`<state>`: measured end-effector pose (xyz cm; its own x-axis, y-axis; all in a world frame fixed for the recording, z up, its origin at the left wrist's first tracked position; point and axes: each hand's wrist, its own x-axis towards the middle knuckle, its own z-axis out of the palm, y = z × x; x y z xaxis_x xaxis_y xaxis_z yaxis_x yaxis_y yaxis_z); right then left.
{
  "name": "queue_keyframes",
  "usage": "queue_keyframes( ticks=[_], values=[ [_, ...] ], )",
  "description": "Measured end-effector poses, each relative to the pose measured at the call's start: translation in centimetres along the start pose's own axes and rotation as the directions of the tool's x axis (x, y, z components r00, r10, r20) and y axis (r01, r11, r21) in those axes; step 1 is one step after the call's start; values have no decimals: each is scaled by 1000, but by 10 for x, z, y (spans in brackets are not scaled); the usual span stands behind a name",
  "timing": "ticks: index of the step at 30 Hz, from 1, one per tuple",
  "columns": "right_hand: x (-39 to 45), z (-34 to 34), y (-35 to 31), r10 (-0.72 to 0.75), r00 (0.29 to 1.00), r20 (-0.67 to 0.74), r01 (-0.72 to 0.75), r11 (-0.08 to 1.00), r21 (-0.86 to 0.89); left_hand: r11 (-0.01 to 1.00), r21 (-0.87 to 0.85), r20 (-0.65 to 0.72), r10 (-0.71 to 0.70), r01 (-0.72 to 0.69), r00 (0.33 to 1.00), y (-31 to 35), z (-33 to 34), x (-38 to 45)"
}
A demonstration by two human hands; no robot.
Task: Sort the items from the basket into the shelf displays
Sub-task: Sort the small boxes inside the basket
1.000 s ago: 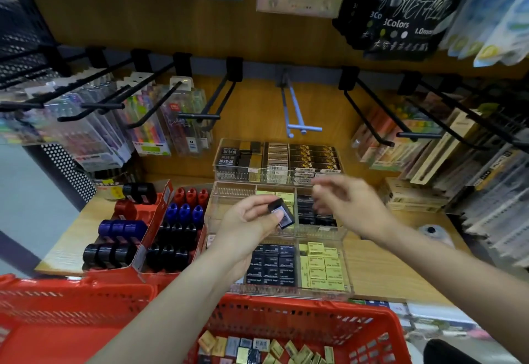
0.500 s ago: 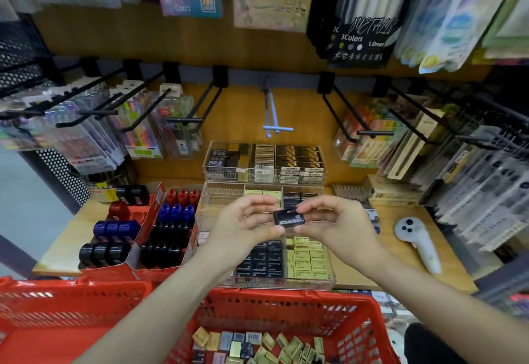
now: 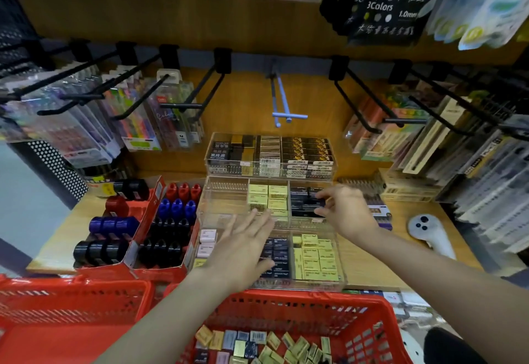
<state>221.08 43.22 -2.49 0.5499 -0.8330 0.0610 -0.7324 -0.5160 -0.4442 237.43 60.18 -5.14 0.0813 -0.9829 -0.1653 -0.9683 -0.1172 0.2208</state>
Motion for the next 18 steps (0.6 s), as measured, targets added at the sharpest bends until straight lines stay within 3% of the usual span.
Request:
queue_keyframes(
  ticks=[12,14,18],
  values=[
    [24,35,-12,148,989,-16,-147,988,36,997,-71,-3,23,-23,1000,-13,11,5],
    [14,27,-11,92,994,-52,-88,993,78,998,-59,7,29,-29,1000,-10,8,3],
    [-52,9,-12,-183,942,-281,222,968,115,995,18,-40,98,-97,994,10,2,-19]
  ],
)
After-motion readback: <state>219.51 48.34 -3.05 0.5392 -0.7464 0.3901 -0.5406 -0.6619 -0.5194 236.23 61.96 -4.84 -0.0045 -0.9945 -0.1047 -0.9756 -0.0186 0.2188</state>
